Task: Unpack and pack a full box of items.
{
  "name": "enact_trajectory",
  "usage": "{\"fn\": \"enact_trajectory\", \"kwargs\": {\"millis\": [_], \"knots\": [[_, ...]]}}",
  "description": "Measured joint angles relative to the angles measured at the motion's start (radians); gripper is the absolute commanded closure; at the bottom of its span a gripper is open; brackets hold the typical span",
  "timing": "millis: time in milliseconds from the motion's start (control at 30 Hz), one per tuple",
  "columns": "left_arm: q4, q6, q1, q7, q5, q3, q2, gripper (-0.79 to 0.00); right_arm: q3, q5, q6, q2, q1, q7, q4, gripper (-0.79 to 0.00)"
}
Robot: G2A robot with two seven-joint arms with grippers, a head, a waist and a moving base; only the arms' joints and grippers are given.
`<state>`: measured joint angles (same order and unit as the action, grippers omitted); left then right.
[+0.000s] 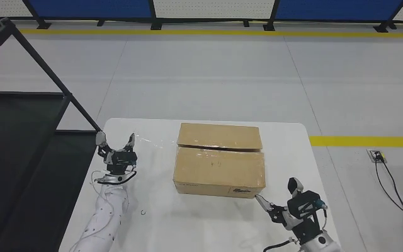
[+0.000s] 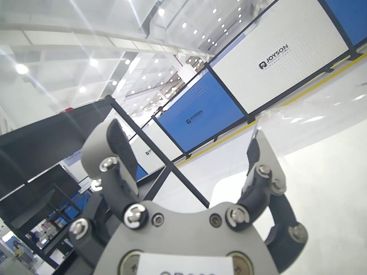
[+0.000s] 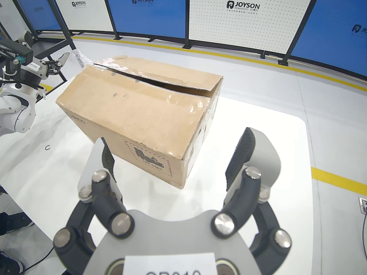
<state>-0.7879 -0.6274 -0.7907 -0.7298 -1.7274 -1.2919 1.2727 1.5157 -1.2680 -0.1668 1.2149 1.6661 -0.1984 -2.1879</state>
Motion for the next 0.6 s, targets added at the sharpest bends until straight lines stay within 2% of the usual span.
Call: {"fn": "enact_trajectory", "kwargs": {"millis": [600], "knots": [[-0.178,0.010,-0.183,0.173,-0.040,-0.138,-0.034,-0.785,-0.034,-0.005,-0.064,-0.002,-0.133,-0.077,0.045,-0.785]]}}
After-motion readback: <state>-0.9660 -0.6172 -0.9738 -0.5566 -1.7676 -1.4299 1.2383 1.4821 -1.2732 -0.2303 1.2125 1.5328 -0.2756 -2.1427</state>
